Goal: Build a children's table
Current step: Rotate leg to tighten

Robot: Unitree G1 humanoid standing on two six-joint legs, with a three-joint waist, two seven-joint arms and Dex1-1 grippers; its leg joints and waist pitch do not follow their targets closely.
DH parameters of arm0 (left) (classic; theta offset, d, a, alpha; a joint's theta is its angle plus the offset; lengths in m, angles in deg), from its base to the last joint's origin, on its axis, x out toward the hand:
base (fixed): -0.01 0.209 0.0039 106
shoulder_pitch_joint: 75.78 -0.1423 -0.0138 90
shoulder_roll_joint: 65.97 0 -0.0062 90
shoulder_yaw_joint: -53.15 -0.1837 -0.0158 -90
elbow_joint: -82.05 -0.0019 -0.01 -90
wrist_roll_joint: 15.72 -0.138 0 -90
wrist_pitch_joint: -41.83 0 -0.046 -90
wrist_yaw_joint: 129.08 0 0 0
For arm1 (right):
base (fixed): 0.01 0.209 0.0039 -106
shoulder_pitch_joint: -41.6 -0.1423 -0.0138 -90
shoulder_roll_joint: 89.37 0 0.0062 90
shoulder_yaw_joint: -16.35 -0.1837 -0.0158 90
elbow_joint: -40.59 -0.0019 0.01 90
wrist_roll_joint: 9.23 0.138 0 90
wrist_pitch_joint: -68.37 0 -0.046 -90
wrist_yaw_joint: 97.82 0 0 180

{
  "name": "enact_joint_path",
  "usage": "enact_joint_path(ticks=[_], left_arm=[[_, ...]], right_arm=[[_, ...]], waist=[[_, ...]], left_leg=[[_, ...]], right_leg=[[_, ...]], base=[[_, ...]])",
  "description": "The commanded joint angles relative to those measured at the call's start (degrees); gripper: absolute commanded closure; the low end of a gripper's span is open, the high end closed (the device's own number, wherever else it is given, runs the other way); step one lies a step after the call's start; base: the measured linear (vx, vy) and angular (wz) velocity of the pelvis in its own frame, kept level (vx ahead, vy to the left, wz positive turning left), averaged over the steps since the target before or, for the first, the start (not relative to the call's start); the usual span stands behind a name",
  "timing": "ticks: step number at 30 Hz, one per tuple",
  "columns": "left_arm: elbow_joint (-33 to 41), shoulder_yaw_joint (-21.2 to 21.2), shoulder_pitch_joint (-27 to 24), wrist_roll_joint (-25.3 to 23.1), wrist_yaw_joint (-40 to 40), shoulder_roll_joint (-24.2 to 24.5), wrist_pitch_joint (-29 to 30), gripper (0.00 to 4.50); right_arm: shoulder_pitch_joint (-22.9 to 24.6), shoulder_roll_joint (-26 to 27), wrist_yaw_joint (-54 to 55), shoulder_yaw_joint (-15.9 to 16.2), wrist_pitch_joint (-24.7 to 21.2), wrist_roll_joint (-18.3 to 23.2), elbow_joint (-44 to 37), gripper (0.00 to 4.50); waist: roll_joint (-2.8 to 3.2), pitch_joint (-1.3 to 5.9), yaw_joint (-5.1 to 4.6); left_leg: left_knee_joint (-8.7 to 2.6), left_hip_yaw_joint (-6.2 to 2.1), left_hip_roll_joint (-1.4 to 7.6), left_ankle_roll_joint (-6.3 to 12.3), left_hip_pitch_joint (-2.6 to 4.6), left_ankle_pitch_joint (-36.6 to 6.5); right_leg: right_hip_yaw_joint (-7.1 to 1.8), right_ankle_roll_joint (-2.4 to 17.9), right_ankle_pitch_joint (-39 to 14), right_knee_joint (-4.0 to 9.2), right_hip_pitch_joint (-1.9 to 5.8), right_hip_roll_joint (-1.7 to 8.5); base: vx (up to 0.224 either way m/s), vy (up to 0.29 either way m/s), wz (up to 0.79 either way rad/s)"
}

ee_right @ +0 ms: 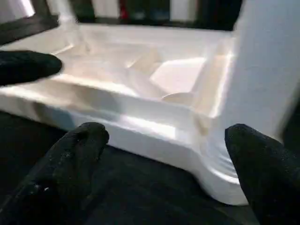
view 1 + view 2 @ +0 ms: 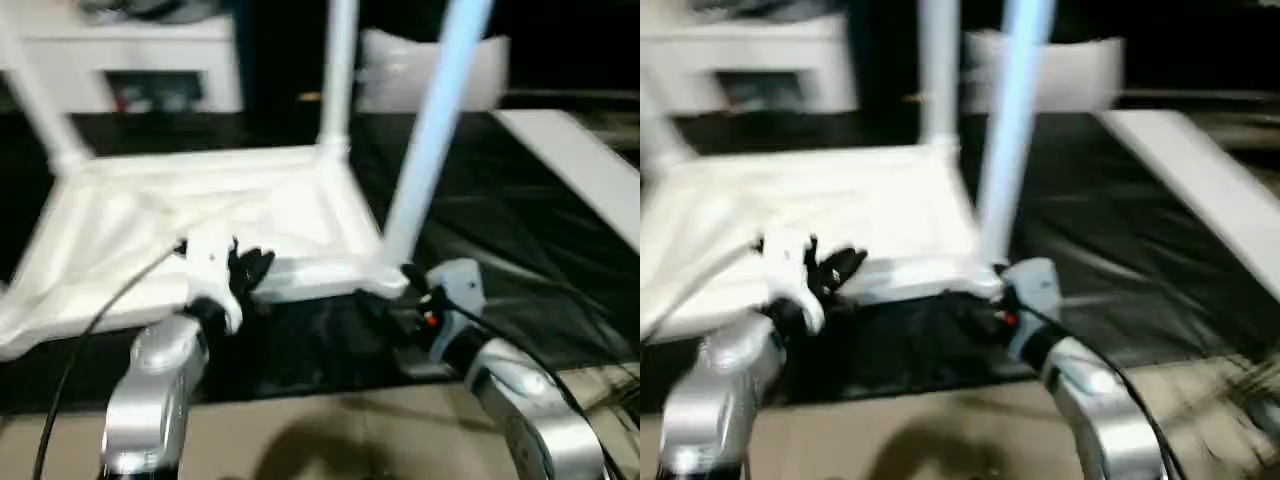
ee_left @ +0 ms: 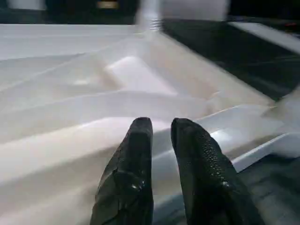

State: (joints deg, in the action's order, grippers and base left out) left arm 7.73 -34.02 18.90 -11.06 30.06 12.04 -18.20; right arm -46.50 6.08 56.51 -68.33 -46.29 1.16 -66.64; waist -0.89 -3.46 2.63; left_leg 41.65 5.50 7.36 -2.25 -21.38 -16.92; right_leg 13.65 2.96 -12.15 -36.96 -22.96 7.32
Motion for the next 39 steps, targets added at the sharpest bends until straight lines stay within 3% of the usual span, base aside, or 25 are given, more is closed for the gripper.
enact_joint_path(ticks=[1,2,3,4,5,6,7,8,9,10,12,16,18,19,23,24,25,27,30,31,32,35,37,38,39], left_arm=[[1.6,0.2,-0.7,-0.7,1.3,0.5,0.6,3.6],[3.0,0.6,-1.6,-0.2,1.9,-0.3,0.9,3.6],[3.9,0.9,-2.1,-0.1,2.4,-0.8,1.5,3.6],[4.6,1.0,-2.5,0.2,2.5,-1.0,1.4,3.6],[5.3,1.0,-2.9,0.5,2.2,-0.9,1.2,3.6],[5.7,0.6,-3.3,0.6,1.6,-0.6,0.8,3.6],[5.7,0.6,-3.3,0.6,1.6,-0.6,0.8,3.6],[5.8,-0.2,-4.2,-0.2,1.7,0.5,-0.9,3.6],[5.7,-0.1,-4.5,-0.2,1.8,0.5,-1.6,3.6],[5.8,0.0,-4.8,0.0,2.0,0.5,-1.9,3.6],[5.9,-0.1,-5.0,0.1,2.1,0.6,-1.7,3.6],[6.8,-1.7,-5.5,-0.3,1.5,1.8,-1.3,3.6],[7.5,-2.2,-6.1,-0.3,1.7,1.9,-1.2,3.6],[7.6,-2.2,-6.1,-0.3,1.7,1.9,-1.2,3.6],[8.7,-3.6,-7.9,0.1,1.4,2.1,-1.5,3.6],[8.6,-3.7,-8.0,0.1,1.4,2.1,-1.6,3.6],[8.6,-3.7,-8.0,0.1,1.4,2.1,-1.6,3.6],[8.3,-3.9,-7.9,0.4,1.4,2.5,-1.7,3.6],[8.1,-4.1,-7.7,0.5,1.4,2.9,-1.6,3.6],[8.1,-4.1,-7.8,0.5,1.5,3.0,-1.6,3.6],[8.1,-4.2,-7.8,0.7,1.4,3.1,-1.6,3.6],[7.9,-4.3,-7.8,0.8,1.2,3.4,-1.7,3.6],[7.8,-4.5,-7.8,1.0,0.9,3.8,-1.7,3.6],[7.7,-4.5,-7.8,1.0,0.8,4.0,-1.8,3.6],[7.6,-4.5,-7.8,1.1,0.7,4.1,-1.9,3.6]], right_arm=[[-0.1,0.6,-0.2,1.2,0.4,0.1,-0.8,0.0],[0.6,2.2,0.9,0.1,-0.5,1.8,-1.2,0.0],[1.1,3.2,2.1,-0.6,-0.7,2.4,-1.3,0.0],[1.6,3.6,2.7,-0.9,-0.5,2.6,-1.5,0.0],[2.3,3.7,3.6,-1.4,-0.2,2.5,-1.8,0.0],[2.8,3.7,4.6,-2.2,-0.9,2.4,-2.2,0.0],[2.8,3.7,4.6,-2.2,-0.9,2.4,-2.2,0.0],[3.4,3.2,5.1,-3.3,-2.1,2.4,-2.4,0.0],[3.7,3.0,5.1,-3.6,-1.4,2.3,-2.6,0.0],[3.9,2.9,5.1,-3.8,-0.7,2.2,-2.7,0.0],[4.4,2.8,4.7,-3.8,0.7,2.2,-2.9,0.0],[5.6,2.8,4.1,-4.1,3.0,2.9,-3.8,0.0],[6.3,2.8,4.1,-4.3,3.5,3.8,-4.7,0.0],[6.4,2.8,4.0,-4.3,3.5,3.9,-4.8,0.0],[9.1,1.8,1.7,-3.8,6.2,4.4,-6.7,0.0],[9.4,1.4,1.4,-3.6,6.4,4.1,-6.7,0.0],[9.4,1.4,1.4,-3.6,6.4,4.1,-6.7,0.0],[9.7,0.7,1.0,-3.0,6.8,3.3,-6.4,0.0],[9.6,0.4,0.8,-2.9,6.9,3.7,-6.2,0.0],[9.6,0.2,0.8,-2.9,6.9,3.7,-6.2,0.0],[9.7,-0.3,0.3,-2.6,7.2,3.5,-6.1,0.0],[9.9,-0.5,0.0,-2.5,7.5,3.5,-6.1,0.0],[10.5,-0.6,0.0,-2.3,7.6,3.8,-6.6,0.0],[10.6,-0.7,0.0,-2.2,7.6,3.9,-6.7,0.0],[10.7,-0.7,0.0,-2.2,7.6,3.9,-6.7,0.0]], waist=[[-0.28,3.11,1.41],[1.27,2.73,1.66],[2.23,2.02,0.83],[2.23,2.23,-0.36],[2.28,2.19,-0.37],[1.71,1.79,-0.33],[1.0,1.3,-0.71],[0.8,0.53,-1.0],[0.0,0.8,-1.5],[0.19,0.89,-1.59],[-0.04,2.05,-2.58],[-0.85,1.82,-3.51],[-0.58,1.73,-4.28],[-0.52,1.77,-4.47],[-0.55,1.89,-4.5],[-0.43,2.57,-4.32],[-0.38,2.79,-4.19],[-0.5,3.81,-4.0],[-0.91,4.64,-3.6],[-0.91,4.64,-3.6],[-0.62,4.79,-3.47],[-0.34,4.67,-4.37],[-0.58,4.29,-4.63],[-1.15,4.24,-4.13],[-1.53,3.91,-3.07]], left_leg=[[0.94,-3.21,7.02,3.2,-4.31,-0.1],[-3.1,-2.57,7.35,1.27,-0.16,3.5],[-8.59,-1.37,8.59,1.2,1.75,2.7],[-9.84,-1.55,9.77,1.34,2.29,0.4],[-11.55,-1.15,10.64,-1.35,2.84,-9.8],[-11.92,0.11,9.6,-5.2,3.88,-19.3],[-11.94,0.77,8.65,-6.43,4.04,-23.2],[-11.52,1.82,6.71,-6.67,5.2,-29.7],[-10.97,1.76,5.79,-4.82,5.38,-29.0],[-10.95,1.54,5.66,-4.1,5.18,-27.7],[-11.73,0.69,6.25,-2.7,2.64,-19.7],[-12.08,0.99,6.16,-0.92,3.06,-21.7],[-11.64,1.26,5.79,0.19,4.49,-26.9],[-11.66,1.29,5.76,0.6,4.55,-27.5],[-12.04,1.94,5.87,2.54,4.14,-23.2],[-12.08,2.11,5.7,3.36,3.54,-18.8],[-12.03,2.4,5.54,3.98,3.73,-16.4],[-11.28,3.02,4.73,7.86,3.44,-4.6],[-9.65,3.23,3.28,14.46,2.87,7.8],[-9.65,3.23,3.28,14.46,2.87,7.8],[-9.28,2.92,3.18,17.14,3.09,11.7],[-9.27,1.16,3.98,21.7,6.77,17.4],[-9.09,0.7,4.19,23.54,7.88,17.1],[-8.44,1.89,2.68,22.95,6.3,14.5],[-7.01,2.9,1.07,20.45,2.21,10.4]], right_leg=[[-10.04,5.4,-20.4,11.06,8.57,19.32],[-8.03,8.9,-17.2,10.4,5.3,12.35],[-4.78,8.4,-15.5,6.38,3.27,3.63],[-4.64,6.1,-12.4,3.72,2.56,0.97],[-6.15,3.5,-8.3,3.02,2.23,0.47],[-8.02,3.4,-8.3,4.86,1.62,1.0],[-8.84,3.0,-11.4,6.09,1.42,0.92],[-9.51,1.7,-23.3,8.12,0.77,1.34],[-9.84,-1.3,-33.8,9.55,1.21,2.09],[-10.18,-2.0,-36.1,9.99,1.34,2.55],[-10.62,-2.5,-30.6,9.32,3.56,3.08],[-10.44,-0.9,-34.7,9.57,3.52,3.02],[-9.46,-0.6,-40.0,10.32,3.27,2.36],[-9.31,-0.2,-40.2,10.27,3.48,2.16],[-10.23,4.5,-33.6,9.58,4.32,1.98],[-10.57,6.4,-28.7,9.02,5.57,1.96],[-10.7,7.9,-25.2,8.7,5.64,1.79],[-10.73,13.4,-10.6,6.83,6.89,1.39],[-10.87,17.0,1.3,5.05,8.13,1.02],[-10.87,17.0,1.3,5.05,8.13,1.02],[-10.59,17.5,3.7,4.37,7.98,0.67],[-9.44,14.8,4.8,2.76,5.08,-0.92],[-9.8,13.4,3.5,2.56,3.92,-0.61],[-11.27,14.5,3.6,3.05,5.75,0.11],[-13.74,16.9,1.7,4.58,9.59,1.68]], base=[[-0.022,-0.007,0.46],[-0.039,0.043,0.33],[-0.039,0.043,0.33],[-0.043,0.07,0.19],[-0.035,0.063,0.18],[-0.035,0.063,0.18],[-0.021,0.038,0.33],[-0.001,0.015,0.22],[-0.001,0.015,0.22],[0.0,0.0,0.0],[0.0,0.0,0.0],[0.0,0.0,0.0],[0.0,0.0,0.0],[0.068,-0.008,-0.02],[0.089,-0.006,-0.02],[0.123,-0.007,-0.01],[0.134,-0.008,0.0],[0.143,-0.011,0.03],[0.146,0.004,0.02],[0.136,0.018,0.04],[0.115,0.024,0.07],[0.113,0.021,0.07],[0.1,0.012,0.06],[0.0,0.0,0.0],[0.0,0.0,0.0]])
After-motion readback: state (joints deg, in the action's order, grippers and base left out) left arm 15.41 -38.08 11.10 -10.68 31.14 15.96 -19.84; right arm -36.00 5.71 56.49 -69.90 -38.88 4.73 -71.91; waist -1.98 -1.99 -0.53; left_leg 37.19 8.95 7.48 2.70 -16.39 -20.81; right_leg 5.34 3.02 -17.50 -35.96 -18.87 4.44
